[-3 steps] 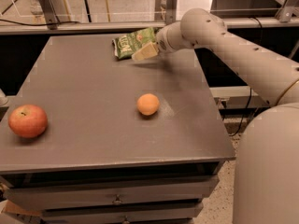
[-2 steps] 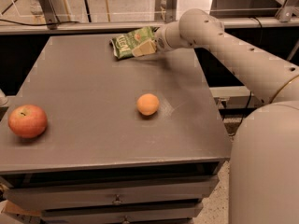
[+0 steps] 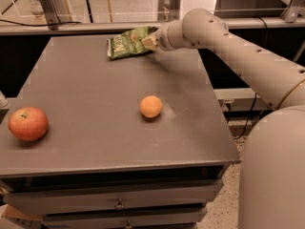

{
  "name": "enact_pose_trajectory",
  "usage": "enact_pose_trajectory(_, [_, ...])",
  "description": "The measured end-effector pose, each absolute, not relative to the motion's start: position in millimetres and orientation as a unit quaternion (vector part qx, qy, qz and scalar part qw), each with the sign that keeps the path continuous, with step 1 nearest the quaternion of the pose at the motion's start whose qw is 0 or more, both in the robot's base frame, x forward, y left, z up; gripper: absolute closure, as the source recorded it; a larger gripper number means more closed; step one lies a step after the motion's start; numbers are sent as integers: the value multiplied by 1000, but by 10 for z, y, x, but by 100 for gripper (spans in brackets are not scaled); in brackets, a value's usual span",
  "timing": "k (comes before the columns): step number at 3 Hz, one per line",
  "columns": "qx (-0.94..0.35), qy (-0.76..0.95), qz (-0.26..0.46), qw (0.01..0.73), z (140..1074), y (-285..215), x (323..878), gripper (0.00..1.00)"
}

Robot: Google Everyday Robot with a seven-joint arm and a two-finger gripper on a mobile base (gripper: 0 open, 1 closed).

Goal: Move green jalapeno chip bag near apple

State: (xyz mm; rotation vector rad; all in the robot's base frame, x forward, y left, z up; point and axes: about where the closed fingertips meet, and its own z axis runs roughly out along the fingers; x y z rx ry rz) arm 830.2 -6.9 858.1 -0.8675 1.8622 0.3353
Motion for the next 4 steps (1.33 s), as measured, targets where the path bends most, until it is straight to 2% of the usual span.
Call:
enact_pose_trajectory(1, [-361, 770, 138, 508, 8626, -93, 8192, 87])
enact_pose_trajectory(2, [-360, 764, 150, 515, 8723, -77, 8055, 100])
enact_pose_trajectory(4, [-361, 732, 211, 538, 9189, 128, 7645, 100])
